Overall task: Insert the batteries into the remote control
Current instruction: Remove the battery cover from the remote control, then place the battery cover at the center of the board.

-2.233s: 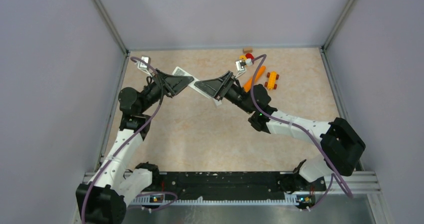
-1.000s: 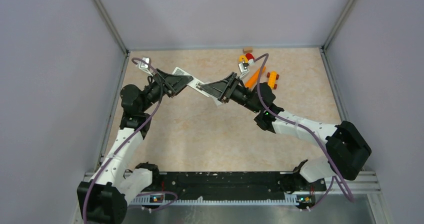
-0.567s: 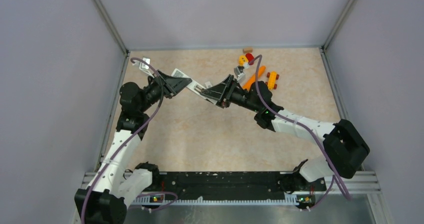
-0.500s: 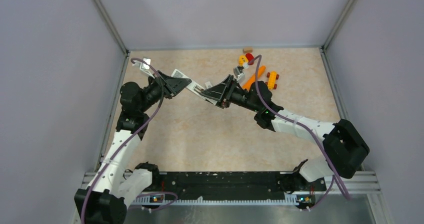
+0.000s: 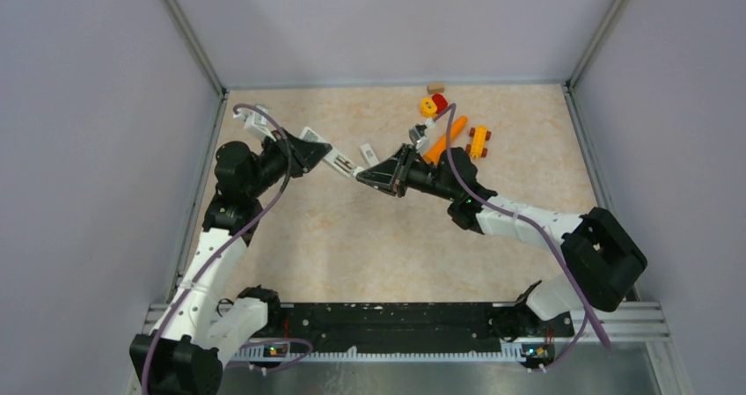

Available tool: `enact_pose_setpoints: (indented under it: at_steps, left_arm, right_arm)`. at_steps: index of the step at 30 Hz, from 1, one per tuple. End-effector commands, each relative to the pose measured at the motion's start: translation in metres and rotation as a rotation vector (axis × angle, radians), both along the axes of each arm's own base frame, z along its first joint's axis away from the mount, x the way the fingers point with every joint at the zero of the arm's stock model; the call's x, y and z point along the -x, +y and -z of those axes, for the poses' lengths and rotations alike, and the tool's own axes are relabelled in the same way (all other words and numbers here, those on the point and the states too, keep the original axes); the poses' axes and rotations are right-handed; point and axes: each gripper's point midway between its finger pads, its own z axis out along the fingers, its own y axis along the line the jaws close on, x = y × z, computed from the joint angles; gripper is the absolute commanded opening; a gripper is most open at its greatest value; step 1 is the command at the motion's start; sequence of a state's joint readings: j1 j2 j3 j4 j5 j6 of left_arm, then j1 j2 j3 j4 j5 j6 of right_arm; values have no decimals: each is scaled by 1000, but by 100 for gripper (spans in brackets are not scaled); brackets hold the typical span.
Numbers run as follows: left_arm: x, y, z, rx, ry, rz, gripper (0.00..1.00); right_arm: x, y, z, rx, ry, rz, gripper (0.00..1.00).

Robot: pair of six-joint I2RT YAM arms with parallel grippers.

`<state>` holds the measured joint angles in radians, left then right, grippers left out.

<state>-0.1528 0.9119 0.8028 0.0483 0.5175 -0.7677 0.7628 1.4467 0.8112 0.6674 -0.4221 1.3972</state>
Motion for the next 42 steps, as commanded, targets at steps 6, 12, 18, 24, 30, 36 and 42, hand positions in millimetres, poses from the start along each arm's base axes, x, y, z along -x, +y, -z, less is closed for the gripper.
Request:
enact_pose_setpoints:
  at_steps: [6, 12, 18, 24, 30, 36, 42]
  left_arm:
    - [-4, 11, -7, -92, -71, -47, 0]
    - [4, 13, 3, -128, -97, -41, 0]
    - [11, 8, 7, -142, -108, 10, 0]
    - [13, 2, 12, -133, -85, 53, 0]
    - [13, 0, 15, -130, -73, 69, 0]
    - [13, 2, 20, -142, -49, 58, 0]
    - [12, 4, 24, -155, -41, 52, 0]
  right_arm:
    - [-2, -13, 45, 176, -99, 8, 0]
    - [-2, -42, 144, 517, -61, 37, 0]
    - [10, -49, 200, 651, -10, -53, 0]
    - [11, -57, 223, 712, 25, -44, 17]
    - [3, -80, 237, 889, 43, 4, 44]
    - [-10, -104, 230, 1025, 12, 78, 54]
    - [-46, -143, 211, 1154, -26, 298, 52]
